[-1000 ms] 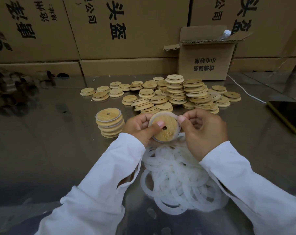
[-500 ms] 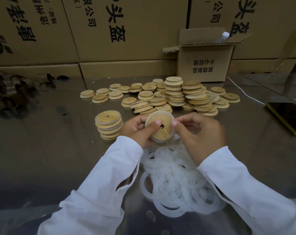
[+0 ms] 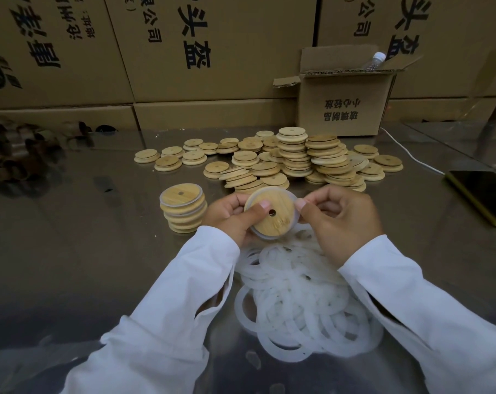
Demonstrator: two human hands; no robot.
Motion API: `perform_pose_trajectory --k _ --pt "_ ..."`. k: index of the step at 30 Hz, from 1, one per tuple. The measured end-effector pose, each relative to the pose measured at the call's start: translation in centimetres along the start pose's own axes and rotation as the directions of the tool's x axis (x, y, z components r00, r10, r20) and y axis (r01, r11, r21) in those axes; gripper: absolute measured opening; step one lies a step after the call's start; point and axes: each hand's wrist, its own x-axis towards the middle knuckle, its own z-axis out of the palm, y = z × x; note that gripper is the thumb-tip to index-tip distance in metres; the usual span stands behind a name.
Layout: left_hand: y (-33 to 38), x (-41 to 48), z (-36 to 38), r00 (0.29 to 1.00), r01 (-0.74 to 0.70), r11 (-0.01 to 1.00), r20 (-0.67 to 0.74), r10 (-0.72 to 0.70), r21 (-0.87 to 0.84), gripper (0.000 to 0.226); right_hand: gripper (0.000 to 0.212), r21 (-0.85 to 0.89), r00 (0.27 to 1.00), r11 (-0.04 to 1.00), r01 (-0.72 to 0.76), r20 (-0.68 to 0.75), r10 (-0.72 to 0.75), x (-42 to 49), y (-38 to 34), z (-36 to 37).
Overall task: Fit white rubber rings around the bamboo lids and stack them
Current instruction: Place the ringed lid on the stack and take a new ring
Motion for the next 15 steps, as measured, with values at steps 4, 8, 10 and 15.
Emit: perform_pose_trajectory --k 4,8,10,15 --pt "0.2 0.0 0.1 1.000 0.024 0.997 0.011 -0.023 -0.071 0.003 0.017 0.003 1.000 1.000 0.005 0.016 -0.005 -0.1 -0.3 -0.1" --pt "0.3 -0.1 0.1 1.000 0.013 0.994 0.017 -0.011 -0.106 0.004 0.018 0.008 0.999 1.000 0.013 0.046 -0.013 -0.3 -0.7 -0.1" --pt "0.4 -0.1 0.2 1.000 0.003 0.993 0.017 -0.001 -0.121 0.005 0.018 0.001 0.998 1.000 0.021 0.063 -0.021 -0.3 -0.9 -0.1" --pt "0.6 -0.2 0.1 1.000 -0.007 0.988 0.017 0.010 -0.155 0.007 0.016 -0.040 0.993 0.999 0.013 0.119 -0.008 -0.4 -1.1 -0.2"
